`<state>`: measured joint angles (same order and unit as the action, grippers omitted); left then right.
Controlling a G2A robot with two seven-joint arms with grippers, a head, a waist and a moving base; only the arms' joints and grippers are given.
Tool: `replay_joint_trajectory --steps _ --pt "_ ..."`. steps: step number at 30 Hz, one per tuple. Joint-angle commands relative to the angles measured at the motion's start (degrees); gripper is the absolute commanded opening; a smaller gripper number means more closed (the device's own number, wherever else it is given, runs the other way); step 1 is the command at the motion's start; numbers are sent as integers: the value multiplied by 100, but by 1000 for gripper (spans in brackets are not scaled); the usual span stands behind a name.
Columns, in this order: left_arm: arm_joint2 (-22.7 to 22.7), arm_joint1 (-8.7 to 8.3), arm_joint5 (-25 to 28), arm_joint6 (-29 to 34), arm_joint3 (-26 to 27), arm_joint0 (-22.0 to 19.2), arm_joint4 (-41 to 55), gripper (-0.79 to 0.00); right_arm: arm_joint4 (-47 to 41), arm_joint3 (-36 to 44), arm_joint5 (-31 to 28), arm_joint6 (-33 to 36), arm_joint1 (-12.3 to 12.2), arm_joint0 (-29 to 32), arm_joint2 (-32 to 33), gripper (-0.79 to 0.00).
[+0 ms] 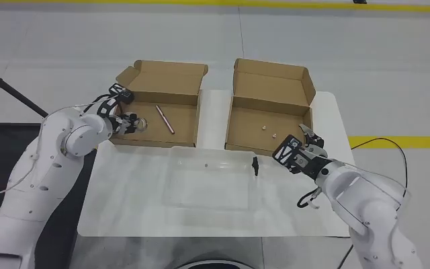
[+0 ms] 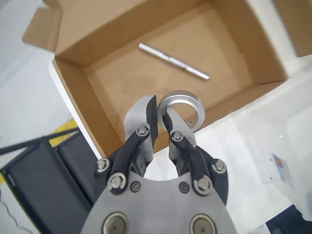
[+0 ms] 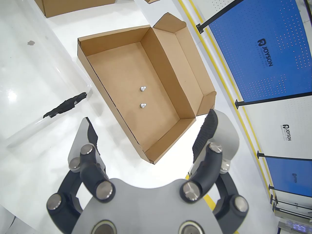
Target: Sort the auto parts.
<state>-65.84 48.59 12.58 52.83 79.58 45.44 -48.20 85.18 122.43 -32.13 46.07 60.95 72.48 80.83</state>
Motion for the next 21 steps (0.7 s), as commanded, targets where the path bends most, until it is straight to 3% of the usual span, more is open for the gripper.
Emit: replay_joint_trajectory --steps 1,10,12,13,14,21 --pt "368 107 -462 29 -307 -167 -265 -785 0 0 0 0 0 0 0 0" --pt "1400 598 -1016 -313 -1313 -917 -403 -785 0 0 0 0 0 0 0 0" --pt "1510 672 -1038 -327 -1448 -1045 -421 -486 0 0 0 0 0 0 0 0" --pt "1546 703 -1043 -327 -1506 -1099 -417 -225 0 0 0 0 0 0 0 0" --pt "1571 728 -1048 -318 -1559 -1150 -430 -18 0 0 0 0 0 0 0 0" --pt "1456 780 -1155 -368 -1629 -1224 -394 0 0 0 0 0 0 0 0 0"
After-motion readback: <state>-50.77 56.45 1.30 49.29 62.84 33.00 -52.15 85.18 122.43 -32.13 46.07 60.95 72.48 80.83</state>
